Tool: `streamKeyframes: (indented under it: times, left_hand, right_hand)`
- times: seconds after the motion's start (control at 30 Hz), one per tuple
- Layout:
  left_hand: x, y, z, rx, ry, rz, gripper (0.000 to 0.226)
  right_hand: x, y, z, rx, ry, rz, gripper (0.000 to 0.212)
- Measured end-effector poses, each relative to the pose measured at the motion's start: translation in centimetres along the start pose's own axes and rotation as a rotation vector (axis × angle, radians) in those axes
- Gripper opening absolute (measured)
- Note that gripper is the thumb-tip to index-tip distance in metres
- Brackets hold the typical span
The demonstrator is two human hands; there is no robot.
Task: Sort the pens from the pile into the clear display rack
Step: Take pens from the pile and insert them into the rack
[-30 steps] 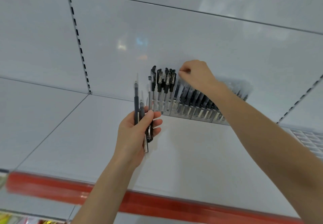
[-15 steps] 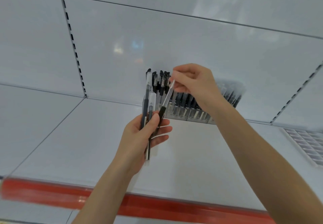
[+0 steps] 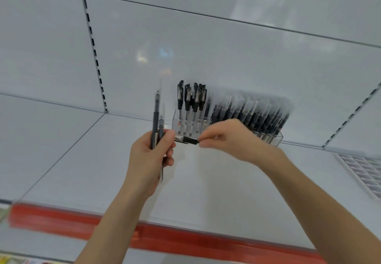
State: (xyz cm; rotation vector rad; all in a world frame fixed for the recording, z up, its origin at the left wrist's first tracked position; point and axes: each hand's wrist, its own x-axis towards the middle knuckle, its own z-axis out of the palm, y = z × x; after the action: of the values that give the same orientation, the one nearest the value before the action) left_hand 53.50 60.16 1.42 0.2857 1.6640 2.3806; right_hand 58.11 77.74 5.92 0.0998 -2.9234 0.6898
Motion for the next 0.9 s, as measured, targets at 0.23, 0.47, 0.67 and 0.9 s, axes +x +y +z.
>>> streamKeyframes:
  times: [0.23, 0.47, 0.67, 0.9]
  left_hand:
    - [0.1, -0.4, -0.6, -0.032, -0.032, -0.033, 0.008]
    - [0.5, -0.3, -0.7, -0.028, -0.066, -0.009, 0.006]
    - [0.6, -0.3, -0.6, -0.031, -0.078, -0.013, 0.005]
    - [0.5, -0.6, -0.9, -0.063, -0.032, -0.092, 0.024]
  right_hand:
    - [0.3, -0.3, 1.1, 0.1, 0.048, 0.041, 0.016]
    - [0.6, -1.3, 3.0, 0.093, -0.146, -0.077, 0.014]
    - [0.2, -0.9, 3.4, 0.321, -0.181, 0.006, 0.014]
    - [2.7, 1.6, 0.3, 0.298, 0.579, 0.204, 0.014]
